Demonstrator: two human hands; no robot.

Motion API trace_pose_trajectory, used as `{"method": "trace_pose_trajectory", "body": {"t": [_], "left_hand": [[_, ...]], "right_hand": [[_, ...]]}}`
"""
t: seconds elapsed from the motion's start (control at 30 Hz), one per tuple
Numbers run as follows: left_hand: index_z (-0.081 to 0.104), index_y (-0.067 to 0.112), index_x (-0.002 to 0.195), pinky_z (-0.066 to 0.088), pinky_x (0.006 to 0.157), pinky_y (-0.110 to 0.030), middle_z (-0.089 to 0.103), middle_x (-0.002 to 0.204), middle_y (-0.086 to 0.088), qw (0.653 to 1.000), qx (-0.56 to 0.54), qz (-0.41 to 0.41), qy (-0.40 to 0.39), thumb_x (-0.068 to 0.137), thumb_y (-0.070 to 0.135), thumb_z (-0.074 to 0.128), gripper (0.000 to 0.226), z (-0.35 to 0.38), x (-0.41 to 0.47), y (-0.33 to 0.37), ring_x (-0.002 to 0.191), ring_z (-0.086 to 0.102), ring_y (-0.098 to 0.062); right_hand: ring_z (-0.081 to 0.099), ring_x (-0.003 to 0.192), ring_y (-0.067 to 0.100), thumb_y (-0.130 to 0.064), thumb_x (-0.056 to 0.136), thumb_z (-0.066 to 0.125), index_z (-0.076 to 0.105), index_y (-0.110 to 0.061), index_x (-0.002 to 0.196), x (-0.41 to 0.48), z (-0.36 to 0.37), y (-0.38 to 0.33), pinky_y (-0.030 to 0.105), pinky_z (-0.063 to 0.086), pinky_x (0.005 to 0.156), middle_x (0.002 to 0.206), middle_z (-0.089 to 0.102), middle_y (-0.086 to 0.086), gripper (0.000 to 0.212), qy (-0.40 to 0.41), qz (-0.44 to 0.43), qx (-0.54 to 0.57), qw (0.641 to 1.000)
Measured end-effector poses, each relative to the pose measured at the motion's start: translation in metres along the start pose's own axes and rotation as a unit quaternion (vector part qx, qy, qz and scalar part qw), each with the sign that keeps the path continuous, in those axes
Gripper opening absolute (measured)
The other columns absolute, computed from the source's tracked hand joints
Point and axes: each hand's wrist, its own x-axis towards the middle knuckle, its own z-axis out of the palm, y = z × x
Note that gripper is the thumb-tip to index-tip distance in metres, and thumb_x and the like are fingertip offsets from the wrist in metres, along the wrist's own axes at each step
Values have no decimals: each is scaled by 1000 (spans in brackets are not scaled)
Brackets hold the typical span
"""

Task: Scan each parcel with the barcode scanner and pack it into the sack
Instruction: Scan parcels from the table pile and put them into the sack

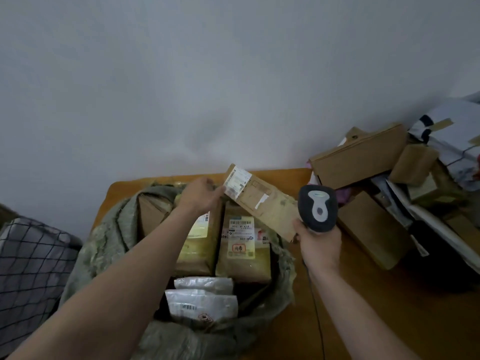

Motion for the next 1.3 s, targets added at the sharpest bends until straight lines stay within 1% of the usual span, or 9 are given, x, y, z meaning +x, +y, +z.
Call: {"method": "trace_pose_trajectory", "body": {"t": [0.27,0.47,0.57,0.73,0.83,0.93,1.1,1.2,1.3], "left_hand": [[40,14,153,45,104,-43,54,148,-16,980,174,21,-96,103,21,52,52,30,87,-20,134,51,-36],[52,16,134,46,93,-39,55,141,-13,968,198,39,-149,92,-2,48,45,59,138,-29,124,54,-35],[54,15,124,42,87,-35,60,132,-14,957,218,27,-189,93,0,48,35,69,157,-41,117,55,-34],[73,18,123,50,99,-39,64,138,-7,929,277,21,-246,97,17,57,30,66,180,-61,120,60,-30],[67,18,136,41,110,-39,40,163,-5,917,292,43,-266,99,24,61,37,65,188,-68,139,48,-33],[74,35,122,48,106,-43,65,139,3,911,284,29,-298,97,29,62,28,65,187,-72,120,60,-25],[68,13,120,52,90,-39,69,125,-12,935,269,20,-231,95,20,61,27,60,184,-64,111,65,-30],[64,17,132,54,99,-43,61,135,-7,954,226,56,-189,81,29,78,53,41,186,-61,116,63,-28],[54,13,148,47,107,-45,46,149,-4,952,235,131,-145,83,14,78,69,18,180,-49,128,56,-31]], "right_hand": [[64,99,8,-7,84,82,66,-21,118,40,13,9,25,48,88,104,68,-14,40,1,-24,-5,1000],[58,82,-12,-2,83,81,59,-35,98,67,15,17,8,40,71,97,62,-23,42,-19,-30,4,999],[61,86,-12,-1,81,82,62,-34,101,75,12,26,9,42,73,99,64,-21,44,-22,-33,0,999],[59,88,-25,2,81,82,63,-22,121,86,11,33,1,48,71,109,64,-21,50,-44,-51,-9,998],[57,87,-28,2,81,82,62,-33,111,86,14,31,-5,44,69,107,62,-24,50,-47,-60,-15,997],[58,88,-26,3,80,82,60,-40,103,85,15,31,-4,44,70,104,63,-24,54,-50,-71,-25,996],[60,88,-24,5,82,80,62,-36,103,81,16,26,-3,45,72,104,65,-20,50,-62,-75,-29,995],[59,86,-25,8,82,78,63,-25,111,77,20,19,-4,44,71,104,65,-18,46,-73,-75,-27,994],[61,85,-22,9,81,78,64,-26,105,72,26,12,-1,46,71,103,67,-15,45,-89,-86,-25,992]]}}
